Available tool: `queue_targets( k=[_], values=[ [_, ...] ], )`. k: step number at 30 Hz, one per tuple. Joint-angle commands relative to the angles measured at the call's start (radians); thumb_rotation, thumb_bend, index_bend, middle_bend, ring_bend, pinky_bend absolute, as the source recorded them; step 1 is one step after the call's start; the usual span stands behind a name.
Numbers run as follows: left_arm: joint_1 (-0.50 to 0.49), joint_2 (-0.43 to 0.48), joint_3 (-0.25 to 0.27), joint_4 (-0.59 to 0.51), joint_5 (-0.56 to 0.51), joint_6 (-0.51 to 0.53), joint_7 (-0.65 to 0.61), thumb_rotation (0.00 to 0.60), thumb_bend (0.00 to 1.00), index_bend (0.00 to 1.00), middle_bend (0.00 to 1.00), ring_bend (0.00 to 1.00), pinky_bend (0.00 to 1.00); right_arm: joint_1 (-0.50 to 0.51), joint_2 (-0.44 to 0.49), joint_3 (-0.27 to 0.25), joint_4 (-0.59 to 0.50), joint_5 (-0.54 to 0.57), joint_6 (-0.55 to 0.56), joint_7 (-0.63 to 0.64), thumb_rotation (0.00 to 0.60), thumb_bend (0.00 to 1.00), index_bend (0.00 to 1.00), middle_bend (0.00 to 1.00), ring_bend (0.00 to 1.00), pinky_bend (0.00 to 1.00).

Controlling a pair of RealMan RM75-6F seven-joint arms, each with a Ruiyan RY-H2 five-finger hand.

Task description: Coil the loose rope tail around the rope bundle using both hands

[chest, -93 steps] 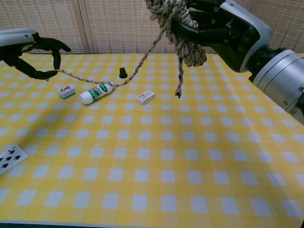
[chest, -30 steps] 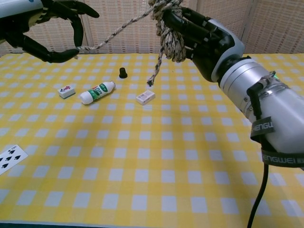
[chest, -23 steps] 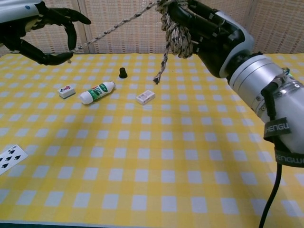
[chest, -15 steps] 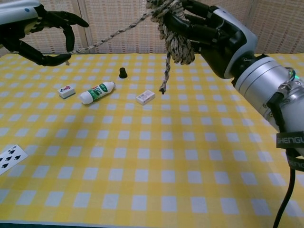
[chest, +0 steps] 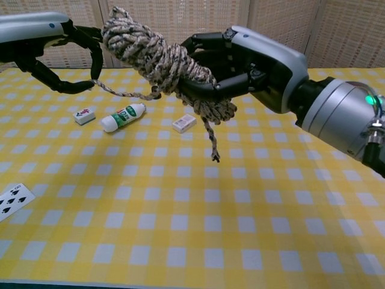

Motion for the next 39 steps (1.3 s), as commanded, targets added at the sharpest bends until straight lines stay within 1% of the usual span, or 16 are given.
queue_targets(
  k=[1,11,17,27,29,35,39],
  values=[
    [-0.011,0.002,-0.003,-0.003,0.003,-0.006,0.045,0.6,0.48,0.63,0.14,0.04,0.0,0.022,0.021,-0.014,-0.031,0.024,-0.039,-0.037,0.6,0.74,0.8,0.65,0.74,0.65],
    [-0.033,-0.013,-0.007,-0.013,0.001,-0.015,0.159,0.6,0.48,0.62,0.13,0.03,0.0,0.065,0.051,-0.029,-0.074,0.088,-0.131,-0.122,0.6,0.74,0.8,0.65,0.74,0.65],
    [-0.048,-0.031,-0.007,-0.01,0.002,-0.019,0.241,0.6,0.48,0.62,0.12,0.03,0.0,0.093,0.06,-0.029,-0.093,0.154,-0.192,-0.192,0.6,0.74,0.8,0.65,0.74,0.65],
    [-0.071,-0.057,-0.009,-0.014,0.018,-0.011,0.364,0.6,0.48,0.61,0.12,0.02,0.0,0.151,0.029,-0.007,-0.105,0.307,-0.285,-0.305,0.6,0.74,0.8,0.65,0.74,0.65],
    [-0.068,-0.064,-0.015,-0.018,0.007,-0.001,0.387,0.6,0.48,0.61,0.12,0.02,0.0,0.161,0.02,-0.003,-0.104,0.335,-0.294,-0.328,0.6,0.74,0.8,0.65,0.74,0.65],
    [-0.06,-0.081,-0.025,-0.044,0.002,0.042,0.453,0.6,0.48,0.61,0.12,0.01,0.0,0.189,-0.024,0.017,-0.099,0.47,-0.298,-0.406,0.6,0.74,0.8,0.65,0.74,0.65],
    [-0.048,-0.082,-0.021,-0.069,0.013,0.072,0.476,0.6,0.48,0.61,0.12,0.01,0.0,0.202,-0.058,0.028,-0.088,0.573,-0.268,-0.468,0.6,0.74,0.8,0.65,0.75,0.65]
  ],
)
